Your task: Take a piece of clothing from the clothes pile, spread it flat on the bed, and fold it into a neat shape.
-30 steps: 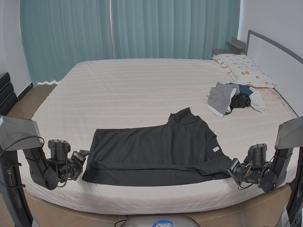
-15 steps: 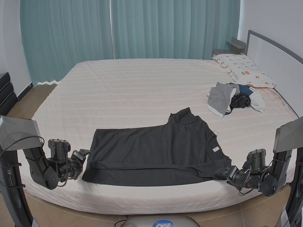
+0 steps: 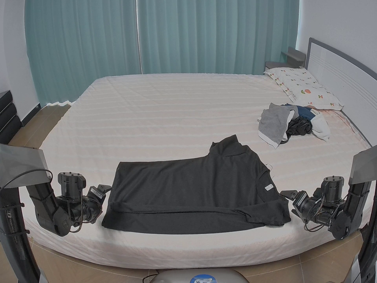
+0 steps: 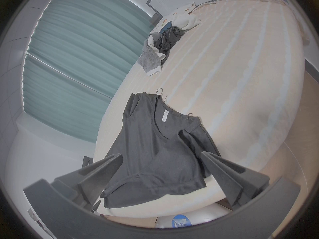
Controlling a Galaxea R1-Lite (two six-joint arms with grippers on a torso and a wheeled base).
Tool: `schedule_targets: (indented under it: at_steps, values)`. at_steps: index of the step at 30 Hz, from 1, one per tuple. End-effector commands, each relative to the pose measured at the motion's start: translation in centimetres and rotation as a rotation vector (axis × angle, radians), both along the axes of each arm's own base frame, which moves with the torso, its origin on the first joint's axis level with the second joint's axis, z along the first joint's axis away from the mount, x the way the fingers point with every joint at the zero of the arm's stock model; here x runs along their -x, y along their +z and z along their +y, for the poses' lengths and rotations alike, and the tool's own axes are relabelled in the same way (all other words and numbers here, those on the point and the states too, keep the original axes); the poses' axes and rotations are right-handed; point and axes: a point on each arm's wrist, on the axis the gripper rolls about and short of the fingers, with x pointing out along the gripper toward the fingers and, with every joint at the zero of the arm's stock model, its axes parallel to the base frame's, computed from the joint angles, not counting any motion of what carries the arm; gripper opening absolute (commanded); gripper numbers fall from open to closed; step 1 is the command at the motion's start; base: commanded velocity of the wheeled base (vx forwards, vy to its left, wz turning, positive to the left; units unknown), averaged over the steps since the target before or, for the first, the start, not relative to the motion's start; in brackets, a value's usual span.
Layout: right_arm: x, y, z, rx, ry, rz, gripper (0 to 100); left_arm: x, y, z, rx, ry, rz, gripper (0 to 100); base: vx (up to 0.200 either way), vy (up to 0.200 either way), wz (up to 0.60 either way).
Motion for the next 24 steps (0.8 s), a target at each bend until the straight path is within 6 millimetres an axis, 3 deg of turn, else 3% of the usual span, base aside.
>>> schedule_targets:
  at_steps: [1, 6, 15, 24]
  values:
    - [0.0, -0.1, -0.2, 0.000, -0.005, 0.005, 100, 0.0, 0.1, -0.2, -0.004, -0.009, -0.006, 100, 0.200, 0.000, 0.00]
    - [0.0, -0.4, -0.1, -0.003, 0.000, 0.014, 100, -0.2, 0.0, -0.3, -0.039, -0.041, -0.009, 100, 0.040, 0.000, 0.00]
    - [-0.1, -0.5, -0.1, -0.003, 0.000, 0.014, 100, 0.5, -1.1, -2.4, -0.115, -0.153, 0.024, 100, 0.000, 0.000, 0.00]
    - [-0.1, -0.5, -0.2, -0.003, -0.002, 0.014, 100, 1.1, -1.4, -2.4, -0.157, -0.176, 0.046, 100, 0.000, 0.000, 0.00]
